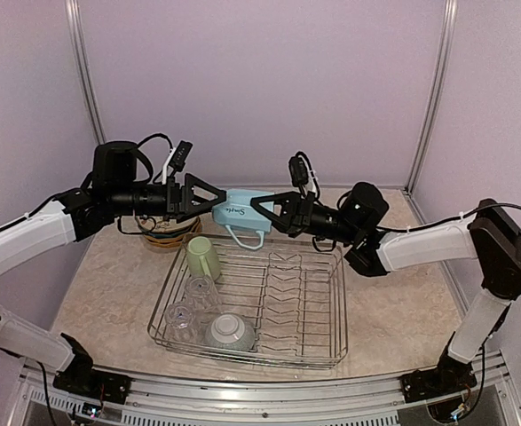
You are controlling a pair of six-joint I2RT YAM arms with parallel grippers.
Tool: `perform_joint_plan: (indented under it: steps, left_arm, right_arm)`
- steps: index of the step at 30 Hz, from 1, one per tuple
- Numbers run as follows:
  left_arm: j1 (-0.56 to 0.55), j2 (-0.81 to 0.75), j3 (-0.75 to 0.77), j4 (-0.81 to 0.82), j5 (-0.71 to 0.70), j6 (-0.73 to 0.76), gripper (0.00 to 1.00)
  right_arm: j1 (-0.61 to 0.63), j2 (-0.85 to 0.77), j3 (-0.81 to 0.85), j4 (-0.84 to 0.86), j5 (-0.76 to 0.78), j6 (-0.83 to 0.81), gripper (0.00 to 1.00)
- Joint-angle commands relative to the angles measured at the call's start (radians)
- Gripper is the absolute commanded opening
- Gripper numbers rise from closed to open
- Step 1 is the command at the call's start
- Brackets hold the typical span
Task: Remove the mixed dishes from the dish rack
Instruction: Pass from the left arm to the right, then place the cup at the corner of the board.
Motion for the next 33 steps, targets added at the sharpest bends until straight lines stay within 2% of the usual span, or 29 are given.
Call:
perform_joint_plan:
  steps: [1, 3, 6, 10, 16, 22, 25, 27, 33]
  left_arm:
    - [0.005, -0.035, 0.012, -0.016, -0.038, 0.014, 0.99]
    - [0.005, -0.033, 0.019, -0.035, -0.05, 0.018, 0.99]
    - [0.005, -0.022, 0.036, -0.066, -0.069, 0.022, 0.99]
    - [0.005, -0.007, 0.045, -0.078, -0.066, 0.017, 0.99]
    - [0.005, 0.02, 0.059, -0.091, -0.059, 0.011, 0.99]
    - [0.005, 0.039, 0.064, -0.084, -0.031, -0.022, 0.99]
    - [0.005, 0.04, 0.062, -0.083, -0.029, -0.024, 0.99]
    - [0.005, 0.042, 0.064, -0.088, -0.032, -0.023, 0.99]
    - [0.005, 0.041, 0.064, -0.091, -0.037, -0.018, 0.99]
  right_arm:
    - [-0.069, -0.153, -0.062, -0.098, 0.066, -0.114, 0.0]
    - [-0.098, -0.227, -0.08, -0.232, 0.091, -0.187, 0.0]
    - [-0.127, -0.351, -0.07, -0.54, 0.184, -0.356, 0.0]
    - [-0.139, -0.473, 0.024, -1.036, 0.423, -0.593, 0.0]
    - [-0.146, -0.547, 0.142, -1.513, 0.821, -0.751, 0.0]
    - [-0.22, -0.598, 0.17, -1.727, 0.996, -0.808, 0.0]
    - [-0.303, -0.604, 0.17, -1.806, 1.003, -0.831, 0.0]
    - [-0.374, -0.599, 0.153, -1.831, 0.974, -0.852, 0.0]
    - [-0.612, -0.515, 0.1, -1.846, 0.739, -0.925, 0.0]
